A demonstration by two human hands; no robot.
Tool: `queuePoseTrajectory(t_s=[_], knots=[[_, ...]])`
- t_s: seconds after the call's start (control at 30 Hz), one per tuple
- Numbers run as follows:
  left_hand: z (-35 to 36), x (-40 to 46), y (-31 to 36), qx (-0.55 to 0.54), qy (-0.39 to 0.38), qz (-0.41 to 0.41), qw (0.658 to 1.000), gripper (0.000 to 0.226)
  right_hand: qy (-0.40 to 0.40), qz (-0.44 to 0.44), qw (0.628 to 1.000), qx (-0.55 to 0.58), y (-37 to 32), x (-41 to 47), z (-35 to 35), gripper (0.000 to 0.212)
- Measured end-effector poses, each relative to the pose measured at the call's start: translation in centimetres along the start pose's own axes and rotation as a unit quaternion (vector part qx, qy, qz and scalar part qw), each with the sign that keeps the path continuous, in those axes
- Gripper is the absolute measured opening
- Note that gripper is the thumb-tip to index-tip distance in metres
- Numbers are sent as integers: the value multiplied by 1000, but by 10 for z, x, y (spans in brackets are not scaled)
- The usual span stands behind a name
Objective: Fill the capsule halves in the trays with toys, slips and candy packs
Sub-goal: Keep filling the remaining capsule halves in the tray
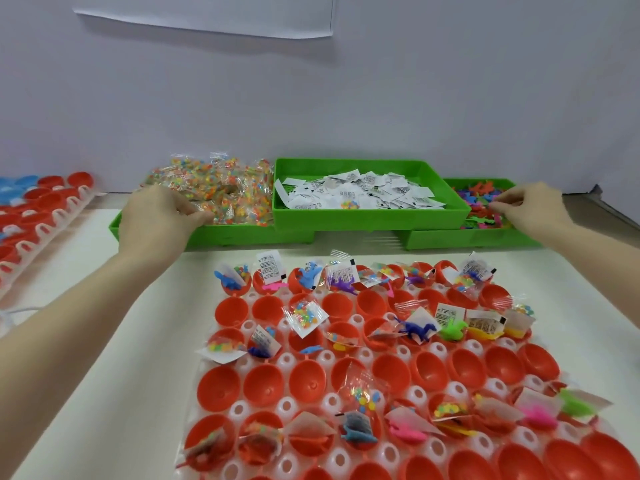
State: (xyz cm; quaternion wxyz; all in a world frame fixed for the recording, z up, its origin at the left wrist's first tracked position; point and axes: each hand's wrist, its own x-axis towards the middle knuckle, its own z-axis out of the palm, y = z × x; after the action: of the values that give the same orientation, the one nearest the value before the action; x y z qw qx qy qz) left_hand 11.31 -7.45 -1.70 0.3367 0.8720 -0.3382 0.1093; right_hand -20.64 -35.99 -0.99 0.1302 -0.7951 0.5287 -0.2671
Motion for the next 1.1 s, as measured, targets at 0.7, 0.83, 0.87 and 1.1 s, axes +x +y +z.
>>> queuePoseTrajectory(t_s=[0.7,0.83,0.87,1.1], knots=[[9,14,-5,59,-39,-115,991,19,-131,50,990,-10,14,3,-12,45],[13,15,0,-11,-20,-89,996,26,-126,123,983,48,10,10,-17,33],[14,15,0,-16,-13,-80,997,26,-128,132,982,47,8,11,-17,32],[12,7,-4,-70,55,-58,994,23,-18,140,988,57,3,12,-12,42]])
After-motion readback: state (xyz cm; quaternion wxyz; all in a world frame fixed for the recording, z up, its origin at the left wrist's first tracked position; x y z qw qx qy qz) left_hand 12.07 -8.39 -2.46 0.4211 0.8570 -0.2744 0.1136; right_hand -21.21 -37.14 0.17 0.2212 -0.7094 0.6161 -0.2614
